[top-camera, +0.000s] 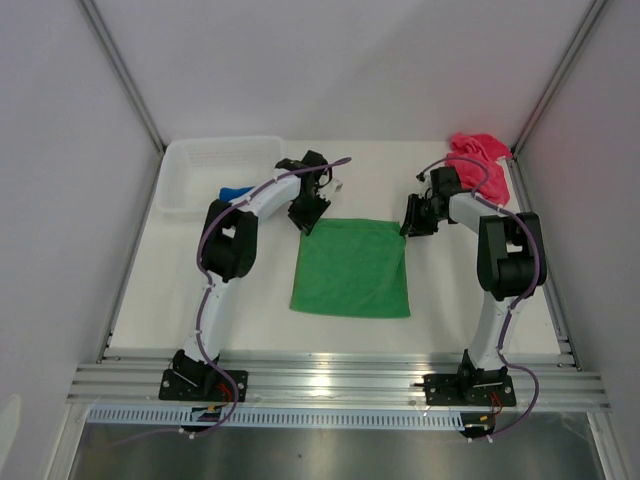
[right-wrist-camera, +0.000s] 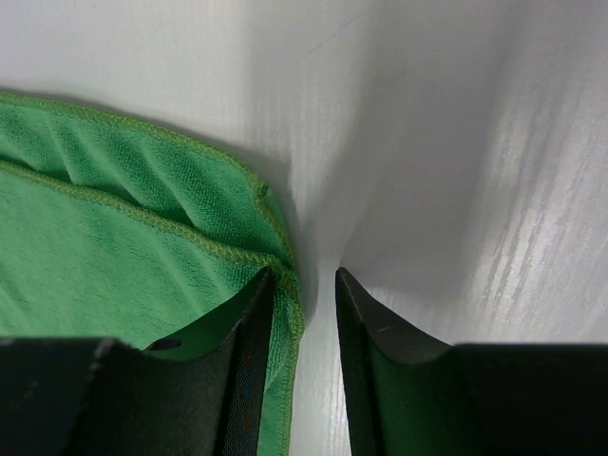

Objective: Roll the towels
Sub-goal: Fold the towel

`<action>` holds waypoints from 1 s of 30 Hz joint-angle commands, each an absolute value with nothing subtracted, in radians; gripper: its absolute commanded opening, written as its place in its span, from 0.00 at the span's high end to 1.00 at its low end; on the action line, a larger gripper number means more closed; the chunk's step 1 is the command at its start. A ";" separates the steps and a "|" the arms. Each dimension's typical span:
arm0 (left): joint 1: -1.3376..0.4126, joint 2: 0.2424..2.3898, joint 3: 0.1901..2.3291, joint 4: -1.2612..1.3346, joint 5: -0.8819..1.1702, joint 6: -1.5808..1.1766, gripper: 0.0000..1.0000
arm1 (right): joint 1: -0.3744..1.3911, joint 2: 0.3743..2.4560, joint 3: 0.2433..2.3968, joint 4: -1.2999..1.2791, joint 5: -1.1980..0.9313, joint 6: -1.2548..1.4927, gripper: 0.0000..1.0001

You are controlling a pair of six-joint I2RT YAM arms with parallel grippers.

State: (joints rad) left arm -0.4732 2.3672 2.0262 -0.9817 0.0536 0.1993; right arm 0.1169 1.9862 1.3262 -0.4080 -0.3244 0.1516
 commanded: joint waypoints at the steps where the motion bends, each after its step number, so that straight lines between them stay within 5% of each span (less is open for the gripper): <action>1: -0.462 2.322 2.026 -0.963 0.034 0.186 0.64 | 0.133 1.959 1.325 -0.377 -0.338 0.127 0.65; 11: -0.449 2.367 2.083 -1.009 0.104 0.169 0.60 | 0.133 1.959 1.327 -0.391 -0.339 0.135 0.68; 30: -0.440 2.399 2.102 -1.049 0.179 0.163 0.70 | 0.135 1.908 1.301 -0.393 -0.347 0.153 0.67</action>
State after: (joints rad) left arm -0.4538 2.3901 2.0686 -1.0321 0.1593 0.1829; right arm 0.1310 1.9556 1.3094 -0.4057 -0.3325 0.1486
